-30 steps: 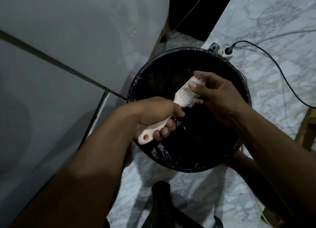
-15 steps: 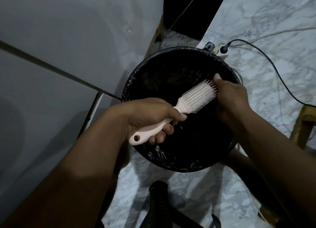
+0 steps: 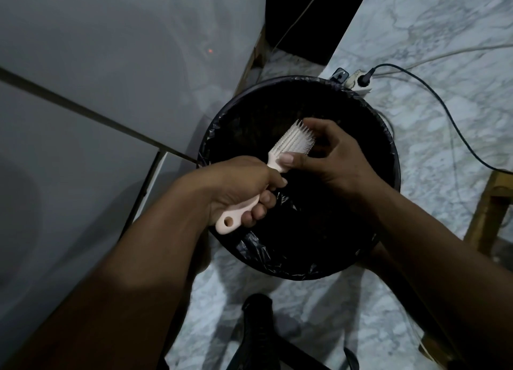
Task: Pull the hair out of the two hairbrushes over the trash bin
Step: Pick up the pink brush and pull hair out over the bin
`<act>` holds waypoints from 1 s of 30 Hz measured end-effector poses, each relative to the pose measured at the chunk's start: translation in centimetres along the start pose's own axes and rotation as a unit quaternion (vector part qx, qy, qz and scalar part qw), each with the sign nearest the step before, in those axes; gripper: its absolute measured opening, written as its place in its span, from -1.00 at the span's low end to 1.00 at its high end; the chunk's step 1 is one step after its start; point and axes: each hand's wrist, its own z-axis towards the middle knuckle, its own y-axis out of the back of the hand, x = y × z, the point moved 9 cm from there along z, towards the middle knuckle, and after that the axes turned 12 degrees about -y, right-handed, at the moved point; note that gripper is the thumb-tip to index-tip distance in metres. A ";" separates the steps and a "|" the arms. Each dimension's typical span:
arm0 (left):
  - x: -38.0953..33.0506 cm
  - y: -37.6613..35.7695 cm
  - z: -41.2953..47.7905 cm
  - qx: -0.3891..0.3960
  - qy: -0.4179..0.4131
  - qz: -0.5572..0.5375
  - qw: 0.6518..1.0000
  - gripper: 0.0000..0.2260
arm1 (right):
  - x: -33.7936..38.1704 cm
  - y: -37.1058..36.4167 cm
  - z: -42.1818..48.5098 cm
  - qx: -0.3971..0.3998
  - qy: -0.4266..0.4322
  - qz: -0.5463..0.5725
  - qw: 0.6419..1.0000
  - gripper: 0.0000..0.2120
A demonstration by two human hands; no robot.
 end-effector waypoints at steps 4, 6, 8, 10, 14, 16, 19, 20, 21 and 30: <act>-0.1 -0.4 -0.3 0.029 -0.006 -0.008 1.000 -0.88 | 0.0 1.3 0.1 -0.028 0.006 0.079 0.996 -0.32; -0.1 -0.6 -0.4 0.043 -0.009 -0.010 0.999 -0.86 | -0.2 1.8 0.3 -0.041 0.004 0.111 0.993 -0.39; -0.1 -0.8 -0.4 0.052 -0.012 -0.012 0.999 -0.84 | -0.3 2.1 0.5 -0.056 0.001 0.122 0.991 -0.50; -0.1 -0.9 -0.4 0.060 -0.016 -0.014 0.998 -0.83 | -0.5 2.4 0.8 -0.065 0.003 0.136 0.989 -0.65; -0.1 -1.0 -0.3 0.060 -0.017 -0.009 0.998 -0.82 | -0.6 3.3 0.9 -0.105 0.003 0.154 0.982 -0.83; 0.0 -1.0 -0.3 0.064 -0.013 0.000 0.998 -0.83 | -1.0 3.7 0.9 -0.118 -0.006 0.160 0.980 -0.82; 0.4 -0.9 -0.2 0.062 -0.008 0.030 0.998 -0.84 | -2.7 4.1 1.4 -0.144 -0.052 0.187 0.970 -0.77; 0.6 -0.8 0.0 0.058 -0.006 0.056 0.997 -0.85 | -3.8 4.4 1.5 -0.162 -0.085 0.207 0.961 -0.76; 0.7 -0.6 0.1 0.051 -0.004 0.090 0.995 -0.87 | -4.8 4.5 1.6 -0.179 -0.125 0.229 0.949 -0.76; 0.8 1.7 -0.3 -0.139 -0.078 0.233 0.959 -0.78 | -4.5 3.4 0.1 -0.170 -0.098 -0.087 0.977 -0.92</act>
